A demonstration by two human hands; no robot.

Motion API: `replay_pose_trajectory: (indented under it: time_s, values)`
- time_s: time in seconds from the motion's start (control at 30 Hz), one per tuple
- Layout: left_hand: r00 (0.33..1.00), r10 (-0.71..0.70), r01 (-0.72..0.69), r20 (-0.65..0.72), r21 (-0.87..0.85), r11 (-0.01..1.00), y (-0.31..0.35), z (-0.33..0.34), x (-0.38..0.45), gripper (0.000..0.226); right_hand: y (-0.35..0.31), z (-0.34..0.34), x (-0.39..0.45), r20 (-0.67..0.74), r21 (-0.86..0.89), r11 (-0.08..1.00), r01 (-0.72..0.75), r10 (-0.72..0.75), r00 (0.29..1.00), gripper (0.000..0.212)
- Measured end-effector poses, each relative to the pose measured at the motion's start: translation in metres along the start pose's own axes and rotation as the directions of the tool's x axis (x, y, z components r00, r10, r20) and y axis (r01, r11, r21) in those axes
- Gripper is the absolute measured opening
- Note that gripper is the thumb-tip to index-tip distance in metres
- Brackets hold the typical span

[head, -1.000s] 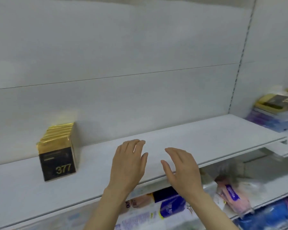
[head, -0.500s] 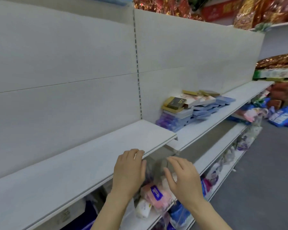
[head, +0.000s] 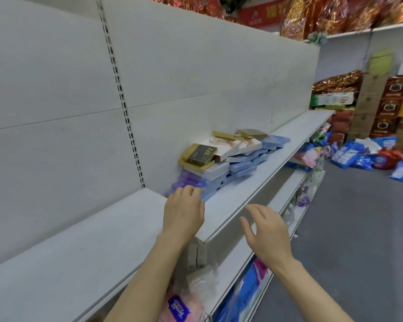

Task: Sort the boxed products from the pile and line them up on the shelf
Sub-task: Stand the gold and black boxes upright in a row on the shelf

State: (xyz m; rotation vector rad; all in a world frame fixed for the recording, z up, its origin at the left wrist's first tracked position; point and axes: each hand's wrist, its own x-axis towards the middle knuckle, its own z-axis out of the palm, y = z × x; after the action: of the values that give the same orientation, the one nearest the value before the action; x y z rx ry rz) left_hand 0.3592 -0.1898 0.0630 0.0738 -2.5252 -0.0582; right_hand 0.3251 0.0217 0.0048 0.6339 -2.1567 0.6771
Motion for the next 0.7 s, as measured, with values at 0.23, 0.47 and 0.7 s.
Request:
replay_pose_trajectory:
  time_s: [0.23,0.47,0.7]
  values:
    - [0.973,-0.198,0.207,0.120,-0.065,0.976,-0.007,0.045,0.090,0.027,0.063,0.029,0.055,-0.042,-0.047,0.999,-0.027,0.025,0.999,0.028]
    - [0.795,-0.525,0.605,0.303,-0.347,0.717,-0.026,0.099,0.165,0.050,0.131,0.063,0.098,-0.048,-0.047,0.999,-0.021,0.019,0.999,0.026]
    - [0.426,-0.810,0.895,0.403,-0.319,0.312,-0.003,0.133,0.251,0.114,0.220,0.114,0.159,0.022,0.016,0.999,-0.046,0.045,0.999,0.029]
